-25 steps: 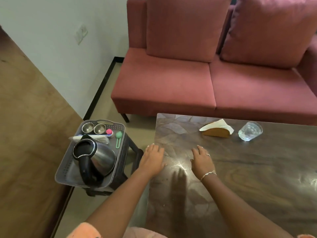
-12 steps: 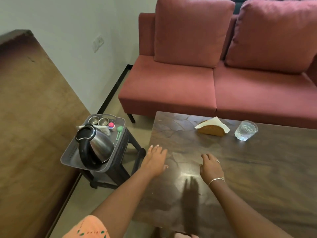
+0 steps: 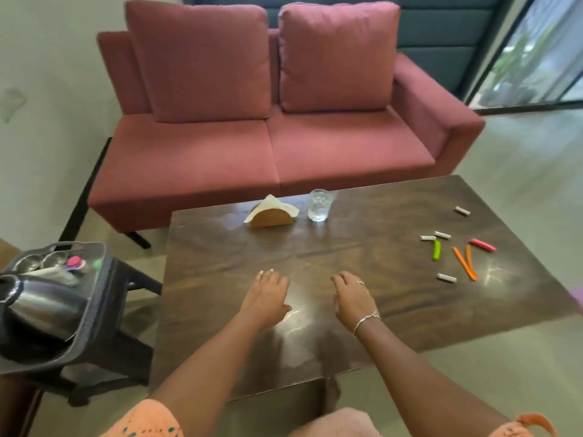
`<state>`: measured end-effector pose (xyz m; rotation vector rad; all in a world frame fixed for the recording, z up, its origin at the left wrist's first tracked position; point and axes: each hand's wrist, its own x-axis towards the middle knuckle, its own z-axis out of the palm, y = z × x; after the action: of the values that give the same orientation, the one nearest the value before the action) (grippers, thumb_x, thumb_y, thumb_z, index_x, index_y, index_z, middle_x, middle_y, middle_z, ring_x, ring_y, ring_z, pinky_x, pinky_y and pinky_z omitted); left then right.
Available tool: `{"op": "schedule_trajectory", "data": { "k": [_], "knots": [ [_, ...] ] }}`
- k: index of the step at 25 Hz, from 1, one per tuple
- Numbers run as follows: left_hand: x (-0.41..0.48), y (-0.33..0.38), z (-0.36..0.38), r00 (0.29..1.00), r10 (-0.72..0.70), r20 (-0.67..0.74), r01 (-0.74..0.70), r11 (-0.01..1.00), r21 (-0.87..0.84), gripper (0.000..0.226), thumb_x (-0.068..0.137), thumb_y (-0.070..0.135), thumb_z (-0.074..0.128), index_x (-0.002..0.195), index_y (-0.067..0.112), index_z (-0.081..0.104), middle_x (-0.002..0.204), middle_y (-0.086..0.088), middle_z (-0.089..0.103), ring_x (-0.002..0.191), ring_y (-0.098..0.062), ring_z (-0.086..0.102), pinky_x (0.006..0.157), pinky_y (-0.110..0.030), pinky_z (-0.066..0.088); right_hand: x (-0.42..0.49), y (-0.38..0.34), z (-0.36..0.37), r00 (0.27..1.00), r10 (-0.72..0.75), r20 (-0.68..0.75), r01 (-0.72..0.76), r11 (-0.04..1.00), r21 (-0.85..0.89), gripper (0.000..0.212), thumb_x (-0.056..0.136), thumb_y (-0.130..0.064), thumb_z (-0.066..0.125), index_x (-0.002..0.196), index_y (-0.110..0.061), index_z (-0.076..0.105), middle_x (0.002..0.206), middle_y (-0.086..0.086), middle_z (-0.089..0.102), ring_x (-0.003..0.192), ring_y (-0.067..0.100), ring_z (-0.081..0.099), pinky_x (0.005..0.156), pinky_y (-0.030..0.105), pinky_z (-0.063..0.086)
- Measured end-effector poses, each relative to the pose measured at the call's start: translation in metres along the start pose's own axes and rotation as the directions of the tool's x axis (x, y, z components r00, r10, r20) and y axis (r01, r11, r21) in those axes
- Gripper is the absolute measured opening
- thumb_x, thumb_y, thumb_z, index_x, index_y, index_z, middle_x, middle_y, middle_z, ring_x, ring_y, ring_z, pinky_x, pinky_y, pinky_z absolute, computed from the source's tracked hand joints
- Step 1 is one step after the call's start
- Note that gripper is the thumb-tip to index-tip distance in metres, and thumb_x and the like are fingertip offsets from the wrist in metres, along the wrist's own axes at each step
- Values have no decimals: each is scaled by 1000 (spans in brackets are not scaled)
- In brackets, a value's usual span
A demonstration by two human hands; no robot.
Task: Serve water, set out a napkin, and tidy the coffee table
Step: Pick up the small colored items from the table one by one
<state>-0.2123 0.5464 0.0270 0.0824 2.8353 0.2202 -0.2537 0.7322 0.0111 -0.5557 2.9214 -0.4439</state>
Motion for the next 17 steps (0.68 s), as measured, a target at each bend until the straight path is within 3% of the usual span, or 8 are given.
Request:
{"op": "schedule_trajectory", "data": {
  "k": [8, 17],
  "knots": [
    [94, 108, 12, 988, 140, 67, -143, 989, 36, 57, 90, 38, 52, 136, 10, 34, 144, -12, 34, 142, -26, 18, 118, -37, 6, -6, 177, -22, 982, 156, 104, -148, 985, -88, 35, 73, 7, 48, 106, -3, 57, 111, 16, 55, 102, 36, 51, 83, 39, 46],
    [263, 229, 20, 951, 259, 171, -275, 958, 78, 46, 88, 32, 55, 125, 6, 46, 130, -14, 49, 124, -30, 41, 108, -35, 27, 32, 355, -33, 929, 298, 220, -262, 949, -178, 21, 83, 5, 44, 100, -3, 53, 111, 14, 53, 104, 33, 50, 72, 38, 46]
  ]
}}
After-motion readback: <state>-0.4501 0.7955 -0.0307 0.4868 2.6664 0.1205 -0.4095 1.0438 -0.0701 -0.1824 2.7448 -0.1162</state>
